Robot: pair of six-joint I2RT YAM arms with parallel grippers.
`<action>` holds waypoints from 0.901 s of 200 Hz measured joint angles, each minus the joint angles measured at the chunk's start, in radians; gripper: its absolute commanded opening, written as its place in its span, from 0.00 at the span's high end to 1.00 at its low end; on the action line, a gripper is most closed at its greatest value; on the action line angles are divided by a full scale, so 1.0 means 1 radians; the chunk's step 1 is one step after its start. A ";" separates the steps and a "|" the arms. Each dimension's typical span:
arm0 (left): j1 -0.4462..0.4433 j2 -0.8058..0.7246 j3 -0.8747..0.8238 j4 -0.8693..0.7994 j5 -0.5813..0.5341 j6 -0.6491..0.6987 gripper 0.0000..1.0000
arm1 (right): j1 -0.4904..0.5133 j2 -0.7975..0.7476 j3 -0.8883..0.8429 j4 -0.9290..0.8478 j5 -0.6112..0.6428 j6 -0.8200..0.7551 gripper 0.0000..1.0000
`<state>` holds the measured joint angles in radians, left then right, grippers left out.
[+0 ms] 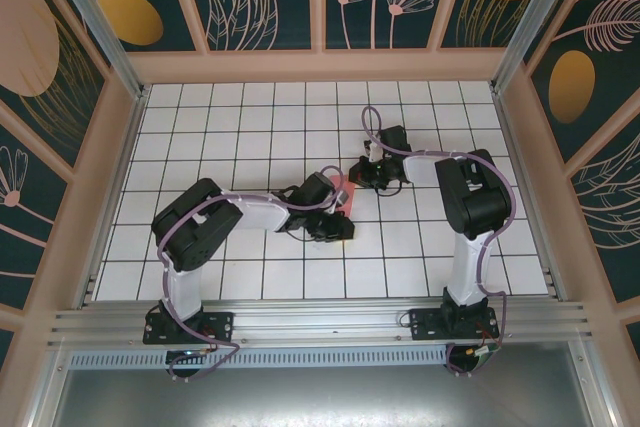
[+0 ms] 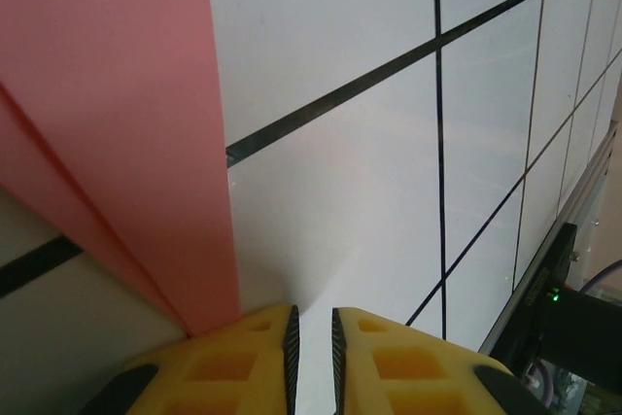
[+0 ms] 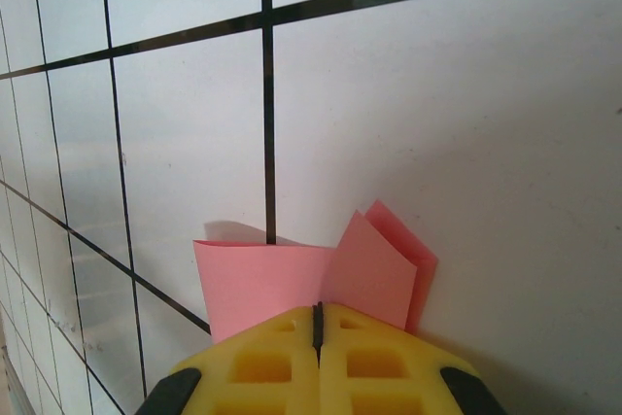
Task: Fold a paper plane with a square sheet of paper (fold left side to right side)
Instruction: Fold the wing for the fifth time at the center of the table, then pick up the paper plane at the center of the table.
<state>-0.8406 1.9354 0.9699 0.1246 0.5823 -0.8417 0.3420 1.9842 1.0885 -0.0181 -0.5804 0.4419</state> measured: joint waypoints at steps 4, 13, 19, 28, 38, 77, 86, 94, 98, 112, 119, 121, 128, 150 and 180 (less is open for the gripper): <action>0.000 -0.001 -0.003 0.004 0.000 0.000 0.79 | 0.000 0.000 0.000 -0.001 0.000 0.000 1.00; -0.001 -0.003 -0.009 0.014 0.000 -0.001 0.79 | 0.000 0.000 0.001 -0.002 0.000 0.000 1.00; -0.001 -0.005 -0.011 0.018 0.000 -0.002 0.79 | 0.000 0.000 0.001 -0.002 0.000 0.000 1.00; -0.003 -0.007 -0.017 0.023 0.000 -0.003 0.79 | 0.000 0.000 0.002 -0.003 0.000 0.000 1.00; -0.005 -0.014 -0.024 0.026 0.001 -0.006 0.78 | 0.000 0.000 0.002 -0.002 -0.001 0.000 1.00; -0.005 -0.137 -0.080 0.031 0.004 -0.011 0.69 | 0.000 -0.007 0.003 -0.002 0.008 -0.011 0.86; 0.010 -0.195 -0.096 0.038 0.004 -0.006 0.67 | 0.000 -0.018 0.003 -0.003 0.021 -0.015 0.80; 0.031 -0.249 -0.111 0.049 0.003 -0.006 0.65 | 0.000 -0.035 0.003 -0.006 0.037 -0.021 0.75; 0.041 -0.270 -0.118 0.054 0.000 -0.006 0.63 | 0.000 -0.046 0.003 -0.007 0.041 -0.027 0.72; 0.100 -0.354 -0.139 0.063 -0.020 0.001 0.61 | 0.000 -0.097 0.003 -0.010 0.066 -0.036 0.62; 0.133 -0.385 -0.148 0.066 -0.036 0.005 0.59 | 0.000 -0.131 0.003 -0.013 0.084 -0.040 0.57; 0.143 -0.393 -0.150 0.066 -0.042 0.008 0.58 | 0.000 -0.143 0.003 -0.015 0.093 -0.037 0.55; 0.173 -0.416 -0.159 0.066 -0.060 0.013 0.56 | 0.001 -0.179 0.003 -0.020 0.113 -0.039 0.51; 0.249 -0.456 -0.188 0.065 -0.137 0.020 0.53 | 0.014 -0.310 0.002 -0.059 0.219 -0.046 0.39; 0.285 -0.466 -0.194 0.051 -0.238 0.028 0.52 | 0.078 -0.433 -0.042 -0.112 0.356 -0.014 0.35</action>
<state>-0.5552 1.4693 0.7757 0.1761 0.3447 -0.8135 0.4202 1.5513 1.0470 -0.1299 -0.2241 0.4282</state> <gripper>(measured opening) 0.479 0.641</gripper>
